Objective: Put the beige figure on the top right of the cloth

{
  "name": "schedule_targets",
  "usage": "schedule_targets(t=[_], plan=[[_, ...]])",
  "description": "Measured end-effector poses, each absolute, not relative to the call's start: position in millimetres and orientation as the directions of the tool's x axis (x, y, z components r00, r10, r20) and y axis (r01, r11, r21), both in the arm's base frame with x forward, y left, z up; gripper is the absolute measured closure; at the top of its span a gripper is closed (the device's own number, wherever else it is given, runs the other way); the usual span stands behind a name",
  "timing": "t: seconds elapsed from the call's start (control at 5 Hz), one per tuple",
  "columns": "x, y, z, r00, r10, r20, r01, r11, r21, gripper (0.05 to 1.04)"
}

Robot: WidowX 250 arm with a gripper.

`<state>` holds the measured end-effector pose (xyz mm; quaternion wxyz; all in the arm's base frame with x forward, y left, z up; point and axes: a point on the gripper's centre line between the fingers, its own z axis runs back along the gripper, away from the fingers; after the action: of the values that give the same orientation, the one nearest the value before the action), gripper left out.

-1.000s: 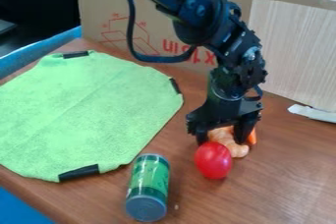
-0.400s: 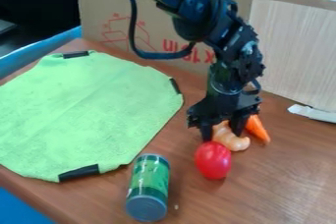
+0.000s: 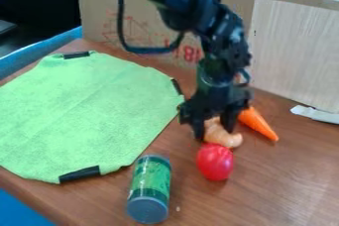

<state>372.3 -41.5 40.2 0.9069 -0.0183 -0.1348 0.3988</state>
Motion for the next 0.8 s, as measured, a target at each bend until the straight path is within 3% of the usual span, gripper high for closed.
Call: schedule_targets(t=[0.6, 0.8], plan=[[386, 12, 93, 0.559, 0.793, 0.244, -0.759, 0.607, -0.235, 0.442], [395, 35, 105, 0.512, 0.809, 0.290, -0.779, 0.579, -0.242, 0.442]])
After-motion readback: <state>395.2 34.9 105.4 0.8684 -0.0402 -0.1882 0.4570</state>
